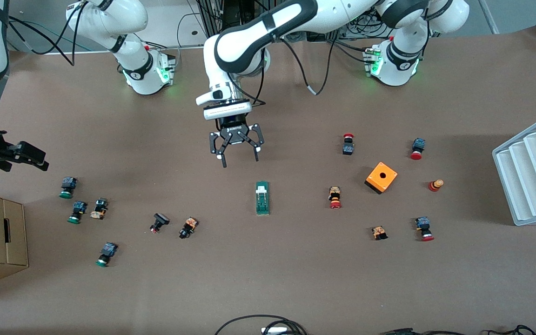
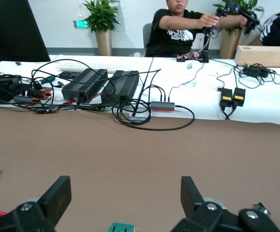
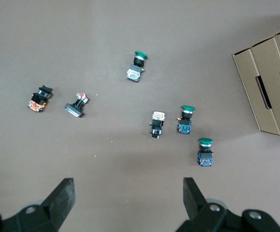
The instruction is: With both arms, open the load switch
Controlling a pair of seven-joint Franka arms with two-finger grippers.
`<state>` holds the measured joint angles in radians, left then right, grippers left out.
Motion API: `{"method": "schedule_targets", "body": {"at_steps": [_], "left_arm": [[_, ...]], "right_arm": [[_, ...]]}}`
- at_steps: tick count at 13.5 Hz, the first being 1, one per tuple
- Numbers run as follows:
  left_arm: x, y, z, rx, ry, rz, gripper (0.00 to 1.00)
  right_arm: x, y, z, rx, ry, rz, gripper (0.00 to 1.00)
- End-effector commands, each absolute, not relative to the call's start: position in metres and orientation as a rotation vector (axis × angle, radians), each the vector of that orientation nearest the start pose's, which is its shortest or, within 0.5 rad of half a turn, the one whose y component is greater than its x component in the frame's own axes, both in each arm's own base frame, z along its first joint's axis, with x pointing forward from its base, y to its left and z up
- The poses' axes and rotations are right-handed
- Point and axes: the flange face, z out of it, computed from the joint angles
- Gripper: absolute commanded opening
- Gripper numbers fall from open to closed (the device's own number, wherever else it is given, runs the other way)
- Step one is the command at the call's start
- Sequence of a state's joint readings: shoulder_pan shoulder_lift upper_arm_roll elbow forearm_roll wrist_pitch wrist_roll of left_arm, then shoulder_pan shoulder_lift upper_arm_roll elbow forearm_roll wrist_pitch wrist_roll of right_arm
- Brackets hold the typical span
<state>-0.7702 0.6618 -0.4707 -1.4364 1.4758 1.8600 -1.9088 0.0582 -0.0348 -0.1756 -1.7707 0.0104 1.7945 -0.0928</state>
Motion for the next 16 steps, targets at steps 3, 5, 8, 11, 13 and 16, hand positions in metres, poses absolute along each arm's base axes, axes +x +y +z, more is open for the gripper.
{"method": "schedule_targets", "body": {"at_steps": [3, 5, 8, 11, 13, 16], "left_arm": [[0.388, -0.609, 0.42, -2.666, -0.062, -1.433, 1.0], [0.4, -0.596, 0.446, -2.674, 0.012, -1.347, 1.0], [0.407, -0.583, 0.473, -2.707, 0.067, -1.243, 1.0], [0.417, -0.567, 0.498, -2.737, 0.115, -1.171, 1.0], [0.429, -0.555, 0.513, -2.75, 0.116, -1.154, 1.0], [0.449, -0.535, 0.539, -2.795, 0.166, -1.106, 1.0]], "right_arm": [[0.556, -0.062, 0.563, -3.156, -0.015, -0.111, 1.0], [0.562, -0.062, 0.569, -3.158, -0.017, -0.157, 1.0], [0.563, -0.058, 0.57, -3.159, -0.022, -0.152, 1.0], [0.566, -0.051, 0.566, -3.149, -0.021, -0.146, 1.0], [0.567, -0.044, 0.566, -3.15, -0.055, -0.148, 1.0], [0.571, -0.047, 0.561, -3.154, -0.042, -0.153, 1.0]]}}
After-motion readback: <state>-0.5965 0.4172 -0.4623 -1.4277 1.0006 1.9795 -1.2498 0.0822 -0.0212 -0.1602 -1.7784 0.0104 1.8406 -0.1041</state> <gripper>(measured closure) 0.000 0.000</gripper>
